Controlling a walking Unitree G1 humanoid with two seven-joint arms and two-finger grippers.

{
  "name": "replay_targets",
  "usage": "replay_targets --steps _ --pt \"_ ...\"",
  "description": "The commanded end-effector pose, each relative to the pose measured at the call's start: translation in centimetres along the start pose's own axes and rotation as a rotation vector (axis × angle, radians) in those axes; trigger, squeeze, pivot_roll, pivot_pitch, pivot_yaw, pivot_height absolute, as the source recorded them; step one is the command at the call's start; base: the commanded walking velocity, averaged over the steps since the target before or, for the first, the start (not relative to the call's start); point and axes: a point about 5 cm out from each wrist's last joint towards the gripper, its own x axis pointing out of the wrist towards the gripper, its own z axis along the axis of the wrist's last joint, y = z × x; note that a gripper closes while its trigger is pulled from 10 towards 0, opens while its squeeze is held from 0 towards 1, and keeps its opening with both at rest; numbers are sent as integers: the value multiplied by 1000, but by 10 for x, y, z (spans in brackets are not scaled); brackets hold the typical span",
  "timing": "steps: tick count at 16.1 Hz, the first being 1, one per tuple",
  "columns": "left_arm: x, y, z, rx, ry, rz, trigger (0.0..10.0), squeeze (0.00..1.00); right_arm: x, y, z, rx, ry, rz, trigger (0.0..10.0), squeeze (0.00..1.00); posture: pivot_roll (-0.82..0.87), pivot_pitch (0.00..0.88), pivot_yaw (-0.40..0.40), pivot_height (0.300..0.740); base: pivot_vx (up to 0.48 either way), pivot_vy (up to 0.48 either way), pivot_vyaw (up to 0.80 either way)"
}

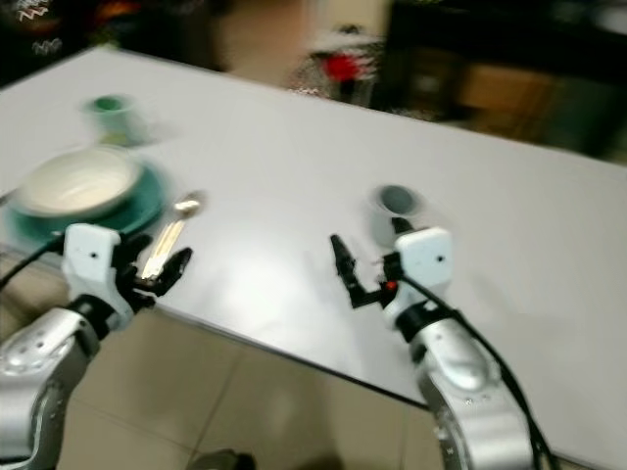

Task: Setting the table

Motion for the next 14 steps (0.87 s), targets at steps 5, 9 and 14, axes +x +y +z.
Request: replay_targets --steps 5,9,14 --pt "-3 -5 2 18 27 -29 10000 1000 -5 -3 -6 -5 -33 -86 10000 1000 -158 0 42 740 0 0 800" --pt "0 -8 3 11 1 -16 10000 1000 -16 -12 -19 -14 -10 -172 10000 1000 -155 0 43 740 0 0 800" --pt "5 -18 12 81 -64 -41 10000 875 -7 -8 -28 2 17 -99 10000 1000 -107 0 -18 740 0 0 800"
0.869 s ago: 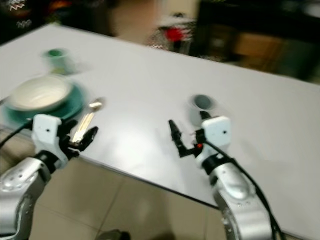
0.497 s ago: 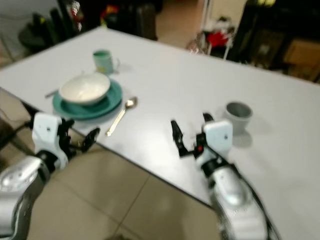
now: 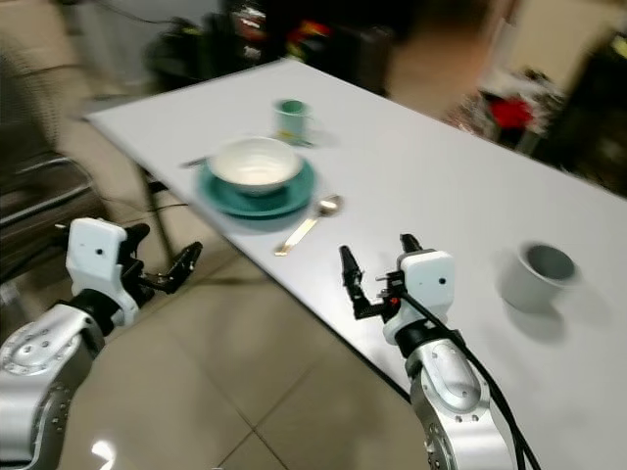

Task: Setting the table

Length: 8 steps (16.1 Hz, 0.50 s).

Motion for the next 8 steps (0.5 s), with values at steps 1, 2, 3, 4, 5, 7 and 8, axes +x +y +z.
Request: replay_targets --steps 1,2,3,4,5,7,8 --pt "3 -3 5 17 -21 2 10000 0 1 2 -3 -5 11 19 10000 1000 -103 0 -24 740 0 0 800" --pt "2 0 5 24 -26 31 10000 0 1 3 -5 16 16 9 10000 1000 -100 0 -27 740 0 0 800" --pt "0 4 6 35 -36 80 10000 0 1 3 -6 29 18 0 10000 1000 -99 0 -27 740 0 0 800" --pt "0 4 3 -34 -21 55 10000 0 0 3 -8 32 25 -2 10000 1000 -101 0 -24 740 0 0 800" --pt "-1 4 2 -43 -23 53 10000 0 0 3 -9 39 29 -4 10000 1000 -107 0 -17 740 0 0 800" --pt "2 8 1 -5 -62 166 10000 427 -6 0 -12 54 49 -34 10000 1000 -123 0 4 740 0 0 800" --pt "2 9 1 8 -69 187 10000 427 -8 -1 -13 56 51 -40 10000 1000 -126 0 6 740 0 0 800"
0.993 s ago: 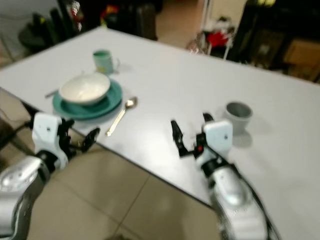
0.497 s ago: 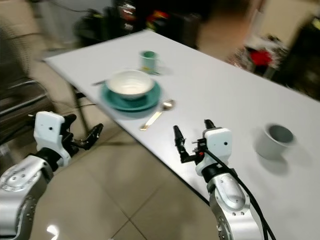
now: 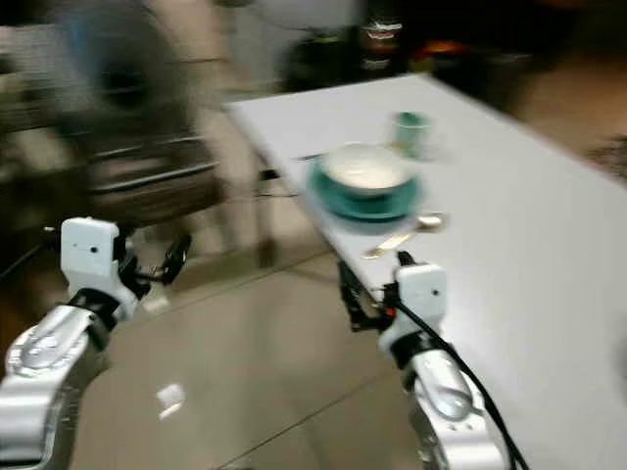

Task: Setting the table

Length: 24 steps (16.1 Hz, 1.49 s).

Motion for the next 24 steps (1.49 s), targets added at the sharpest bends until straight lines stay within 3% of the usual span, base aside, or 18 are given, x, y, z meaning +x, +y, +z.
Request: replay_targets --steps 1,2,6,13,18,19,23,24 --pt "1 4 0 26 11 17 10000 345 -2 -2 4 13 -15 -17 10000 1000 -128 0 7 740 0 0 800" --pt "0 4 -2 28 31 -24 10000 0 -3 -3 2 25 -7 -30 10000 1000 -128 0 7 740 0 0 800" --pt "-4 1 -5 103 22 -61 10000 0 -2 -1 -1 48 27 -17 10000 1000 -120 0 -1 740 0 0 800" --pt "-6 4 2 105 -19 -60 10000 0 8 7 1 103 18 59 10000 1000 -77 0 -23 740 0 0 800" --pt "-8 12 4 77 -18 -46 10000 0 6 29 -3 113 43 211 10000 988 -63 0 -21 740 128 0 640" --pt "-8 11 4 74 -17 -51 10000 0 7 27 -4 137 43 189 10000 0 -62 0 -21 740 337 0 0" --pt "-8 9 2 68 -15 -56 10000 0 11 10 -3 137 20 75 10000 0 -64 0 -32 740 344 0 0" --pt "-10 7 -2 32 -7 -52 10000 0 12 0 -3 102 18 16 10000 0 -80 0 -28 740 345 0 0"
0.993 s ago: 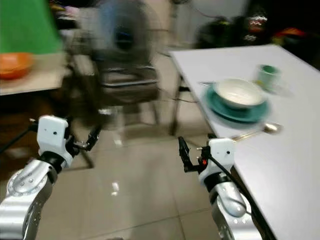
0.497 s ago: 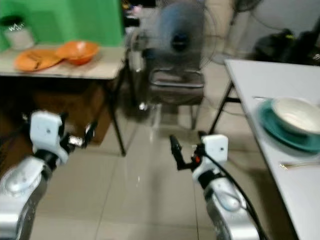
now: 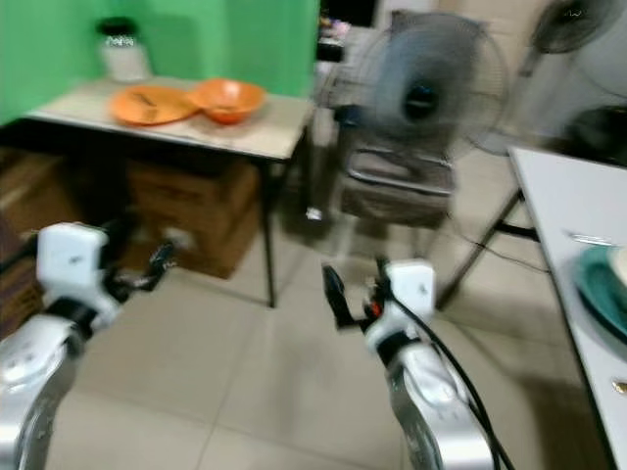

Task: Setting the table

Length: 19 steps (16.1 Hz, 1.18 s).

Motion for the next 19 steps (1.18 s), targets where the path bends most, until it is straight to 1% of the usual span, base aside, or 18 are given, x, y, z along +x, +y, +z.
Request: replay_targets --steps 1,2,3,4,5,7,8,9,11,15,16,18,19 --pt "1 -10 4 -22 -28 -38 10000 0 -7 -18 2 -31 -23 -69 10000 0 -81 0 -32 740 349 0 0" --pt "-2 -5 -2 -32 -25 -6 10000 0 -9 -24 3 11 -38 -81 10000 0 -77 0 -37 740 349 0 0" --pt "-4 -4 -4 -36 -23 3 10000 0 -10 -26 3 16 -39 -89 10000 0 -74 0 -42 740 349 0 0" --pt "-8 2 -14 -35 3 32 10000 0 -9 -33 1 3 -52 -133 10000 0 -79 0 -36 740 349 0 0" --pt "-12 3 -19 -38 17 35 10000 0 -10 -40 -2 -13 -43 -197 10000 0 -76 0 -41 740 349 0 0" --pt "-18 1 -21 -26 20 18 10000 0 -14 -49 -10 37 -4 -234 10000 0 -61 0 -56 740 352 0 0" --pt "-25 4 -27 -30 37 39 10000 0 -15 -52 -15 29 5 -233 10000 0 -54 0 -61 740 349 0 0" --pt "-27 3 -28 -32 39 35 10000 0 -16 -52 -15 25 3 -226 10000 0 -54 0 -63 740 349 0 0" --pt "-32 3 -34 -22 52 33 10000 0 -18 -50 -22 6 23 -194 10000 0 -49 0 -70 740 354 0 0" --pt "-31 -1 -34 -32 38 25 10000 0 -18 -44 -26 3 31 -164 10000 0 -52 0 -74 740 357 0 0" --pt "-30 -3 -34 -29 36 20 10000 0 -17 -43 -26 7 27 -157 10000 275 -53 0 -73 740 356 0 0" --pt "-29 -5 -33 -21 29 2 10000 0 -18 -42 -27 17 15 -156 10000 1000 -53 0 -68 740 358 0 0" --pt "-27 -5 -31 -19 25 1 10000 0 -18 -41 -27 24 11 -158 10000 1000 -54 0 -66 740 360 0 0"
